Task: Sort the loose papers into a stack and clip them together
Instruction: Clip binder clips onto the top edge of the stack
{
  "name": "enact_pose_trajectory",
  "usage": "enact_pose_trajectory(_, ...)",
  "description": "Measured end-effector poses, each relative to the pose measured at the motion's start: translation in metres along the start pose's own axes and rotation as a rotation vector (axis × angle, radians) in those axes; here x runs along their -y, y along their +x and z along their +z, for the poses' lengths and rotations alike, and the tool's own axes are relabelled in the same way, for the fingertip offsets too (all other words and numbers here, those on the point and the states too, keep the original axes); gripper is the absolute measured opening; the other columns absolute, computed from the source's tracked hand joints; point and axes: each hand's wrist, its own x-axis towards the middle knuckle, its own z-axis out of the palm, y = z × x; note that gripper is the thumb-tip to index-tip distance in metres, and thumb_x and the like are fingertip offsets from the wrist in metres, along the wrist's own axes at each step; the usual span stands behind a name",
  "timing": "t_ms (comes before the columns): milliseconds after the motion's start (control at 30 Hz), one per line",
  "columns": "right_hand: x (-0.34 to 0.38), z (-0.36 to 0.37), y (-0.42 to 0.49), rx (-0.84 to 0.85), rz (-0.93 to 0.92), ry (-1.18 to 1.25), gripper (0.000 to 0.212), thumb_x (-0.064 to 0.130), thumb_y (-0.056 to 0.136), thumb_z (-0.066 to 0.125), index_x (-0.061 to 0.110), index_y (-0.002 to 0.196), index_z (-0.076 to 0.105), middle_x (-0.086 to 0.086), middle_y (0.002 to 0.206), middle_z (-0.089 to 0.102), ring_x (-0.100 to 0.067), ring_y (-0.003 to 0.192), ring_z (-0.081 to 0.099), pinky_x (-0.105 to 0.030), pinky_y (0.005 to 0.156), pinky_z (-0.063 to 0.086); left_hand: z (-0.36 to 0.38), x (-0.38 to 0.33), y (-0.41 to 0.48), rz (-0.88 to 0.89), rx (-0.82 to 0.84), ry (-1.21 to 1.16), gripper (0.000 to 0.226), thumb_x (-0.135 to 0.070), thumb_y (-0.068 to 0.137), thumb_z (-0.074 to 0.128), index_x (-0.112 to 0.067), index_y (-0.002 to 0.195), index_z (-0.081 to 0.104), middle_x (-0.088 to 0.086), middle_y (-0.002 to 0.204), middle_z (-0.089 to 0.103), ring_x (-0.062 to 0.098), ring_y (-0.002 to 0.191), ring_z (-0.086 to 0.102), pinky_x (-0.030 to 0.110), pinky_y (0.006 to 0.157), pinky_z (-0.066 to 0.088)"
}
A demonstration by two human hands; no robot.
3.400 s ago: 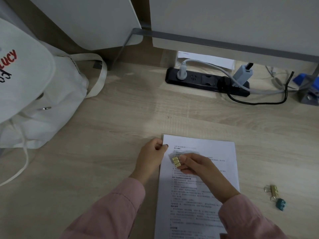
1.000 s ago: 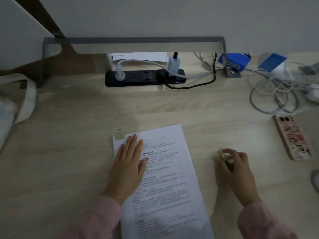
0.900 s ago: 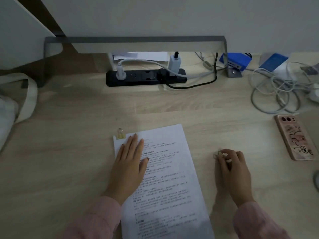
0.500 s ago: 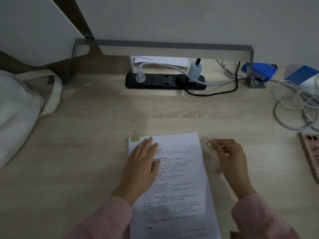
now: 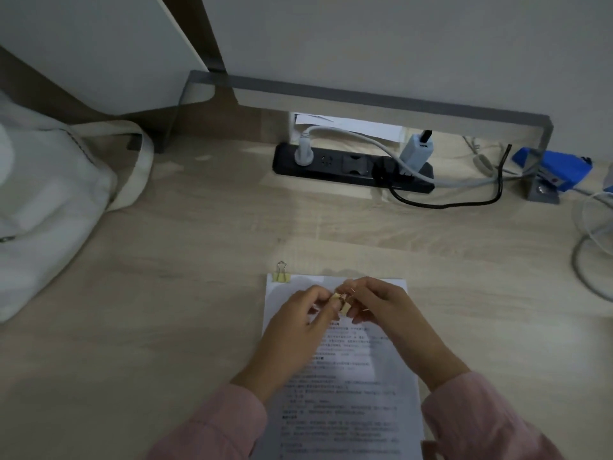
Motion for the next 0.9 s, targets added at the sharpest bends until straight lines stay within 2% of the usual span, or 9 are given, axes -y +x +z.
enact_pose_trajectory(67,0.002,-0.001,0.0,0.046,0.035,0.109,0.033,0.03,0.089,0.054,0.001,0.099,0.069,-0.008,0.08,0.067,-0.013,0.072,0.062,-0.021,0.067,0.053,0.0,0.002,0.003,0.002,-0.03,0.006,0.019,-0.034,0.093,0.048,-0.021,0.094,0.062,-0.006,0.096,0.066,0.009,0.095,0.06,0.034,0.089,0.049)
enact_pose_trajectory(133,0.003,-0.002,0.0,0.08,0.015,0.107,0.038,0.034,0.082,0.059,0.002,0.1,0.068,-0.007,0.084,0.068,-0.015,0.078,0.064,-0.022,0.071,0.054,-0.001,0.001,0.006,0.002,-0.043,-0.004,0.019,-0.033,0.093,0.048,-0.022,0.096,0.063,-0.006,0.098,0.066,0.008,0.095,0.06,0.034,0.088,0.049)
enact_pose_trajectory(233,0.004,-0.004,0.004,0.067,-0.009,0.072,0.028,0.027,0.084,0.061,0.003,0.096,0.068,-0.007,0.087,0.069,-0.015,0.081,0.064,-0.021,0.072,0.053,-0.002,-0.001,0.01,0.058,-0.056,0.056,0.018,-0.034,0.093,0.048,-0.024,0.097,0.062,-0.011,0.097,0.064,0.004,0.094,0.058,0.028,0.084,0.048)
enact_pose_trajectory(333,0.006,-0.01,0.012,0.03,-0.029,0.052,0.023,0.023,0.083,0.064,0.004,0.095,0.069,-0.009,0.092,0.07,-0.016,0.084,0.063,-0.021,0.074,0.052,-0.011,-0.002,0.017,0.217,-0.125,0.356,0.023,-0.037,0.093,0.046,-0.022,0.105,0.059,-0.015,0.1,0.055,0.003,0.095,0.051,0.015,0.077,0.037)
enact_pose_trajectory(433,0.009,-0.018,0.024,-0.048,-0.071,-0.011,0.014,0.018,0.078,0.07,0.007,0.086,0.07,-0.004,0.086,0.072,-0.015,0.08,0.063,-0.024,0.074,0.05,-0.023,-0.001,0.03,0.348,-0.194,0.704,0.03,-0.038,0.089,0.046,-0.018,0.108,0.059,-0.004,0.106,0.058,0.015,0.1,0.055,0.024,0.083,0.037)
enact_pose_trajectory(533,0.01,-0.023,0.035,-0.081,-0.136,-0.158,0.009,0.015,0.077,0.072,0.008,0.08,0.068,-0.003,0.085,0.072,-0.02,0.078,0.063,-0.031,0.078,0.048,-0.028,-0.002,0.042,0.29,-0.029,0.904,0.033,-0.033,0.088,0.051,-0.016,0.117,0.052,-0.001,0.118,0.053,0.021,0.115,0.046,0.03,0.096,0.03)
enact_pose_trajectory(633,0.01,-0.024,0.045,-0.05,-0.202,-0.319,0.009,0.017,0.078,0.071,0.009,0.079,0.066,-0.011,0.088,0.07,-0.029,0.084,0.063,-0.036,0.078,0.05,-0.03,-0.004,0.054,0.237,0.054,1.02,0.036,-0.037,0.087,0.051,-0.017,0.117,0.047,-0.003,0.122,0.05,0.018,0.116,0.04,0.03,0.095,0.024)
enact_pose_trajectory(733,0.014,-0.021,0.052,0.011,-0.232,-0.381,0.011,0.015,0.078,0.071,0.018,0.071,0.063,-0.005,0.081,0.067,-0.021,0.079,0.062,-0.029,0.074,0.048,-0.03,-0.007,0.065,0.153,0.133,1.012,0.04,-0.039,0.082,0.059,-0.017,0.113,0.049,-0.003,0.12,0.052,0.018,0.114,0.041,0.031,0.096,0.024)
enact_pose_trajectory(900,0.018,-0.017,0.064,0.157,-0.234,-0.457,0.008,0.013,0.078,0.071,0.009,0.076,0.064,-0.002,0.08,0.059,-0.011,0.074,0.055,-0.017,0.068,0.044,-0.037,-0.012,0.074,0.042,0.284,0.868,0.034,-0.038,0.08,0.062,-0.021,0.109,0.059,-0.001,0.119,0.052,0.018,0.117,0.039,0.032,0.099,0.025)
